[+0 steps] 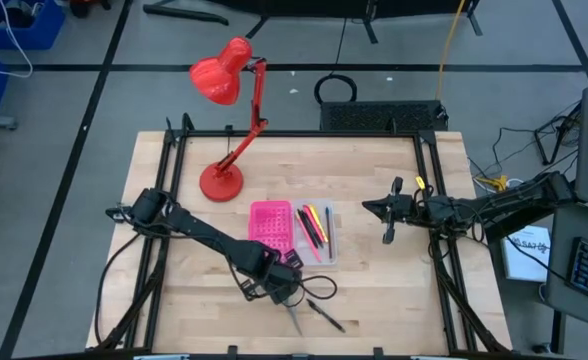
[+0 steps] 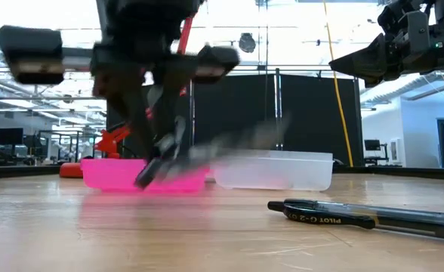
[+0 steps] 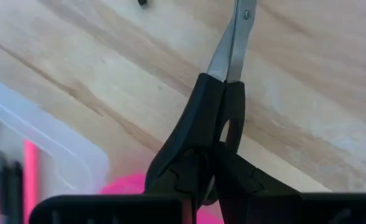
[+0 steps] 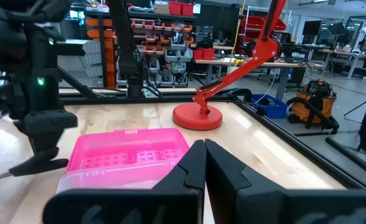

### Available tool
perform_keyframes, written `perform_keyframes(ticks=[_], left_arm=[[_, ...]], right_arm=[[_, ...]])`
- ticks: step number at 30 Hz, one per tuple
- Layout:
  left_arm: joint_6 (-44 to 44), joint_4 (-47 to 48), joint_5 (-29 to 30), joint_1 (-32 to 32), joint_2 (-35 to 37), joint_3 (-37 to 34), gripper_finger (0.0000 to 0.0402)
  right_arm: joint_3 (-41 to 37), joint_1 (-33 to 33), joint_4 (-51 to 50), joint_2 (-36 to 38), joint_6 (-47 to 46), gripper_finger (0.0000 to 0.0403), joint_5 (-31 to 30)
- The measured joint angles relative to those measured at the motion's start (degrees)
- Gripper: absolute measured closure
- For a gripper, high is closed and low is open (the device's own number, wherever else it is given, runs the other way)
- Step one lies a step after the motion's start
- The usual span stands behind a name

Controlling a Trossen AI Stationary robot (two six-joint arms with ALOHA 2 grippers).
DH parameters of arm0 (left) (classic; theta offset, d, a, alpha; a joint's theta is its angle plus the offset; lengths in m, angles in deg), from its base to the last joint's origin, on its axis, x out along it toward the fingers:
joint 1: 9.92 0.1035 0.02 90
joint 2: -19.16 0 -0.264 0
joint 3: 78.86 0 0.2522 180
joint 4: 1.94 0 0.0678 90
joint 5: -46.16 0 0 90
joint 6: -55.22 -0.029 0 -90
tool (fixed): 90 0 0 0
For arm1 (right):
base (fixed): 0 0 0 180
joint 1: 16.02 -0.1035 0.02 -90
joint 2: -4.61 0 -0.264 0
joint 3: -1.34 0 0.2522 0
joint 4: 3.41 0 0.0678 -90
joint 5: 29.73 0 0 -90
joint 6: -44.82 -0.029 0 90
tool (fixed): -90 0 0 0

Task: Pick & place school supplies into a supply box
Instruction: Put the black scissors into the pink supply box

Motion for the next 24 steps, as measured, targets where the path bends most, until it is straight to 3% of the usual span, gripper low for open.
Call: perform_keyframes(ticks=[3,13,24], left_arm=[[-2.2,-0.4,0.0,-0.1,0.1,2.7,0.0363],[-8.6,2.4,7.8,1.5,0.2,9.3,0.0363],[-26.5,6.0,13.4,11.9,0.3,14.4,0.0370]], right_arm=[[0.0,0.0,0.0,0.0,0.0,0.0403,0.0],[-0.1,0.0,0.0,0.0,0.0,0.0403,0.0],[-0.1,0.0,-0.1,0.0,0.0,0.0403,0.1]])
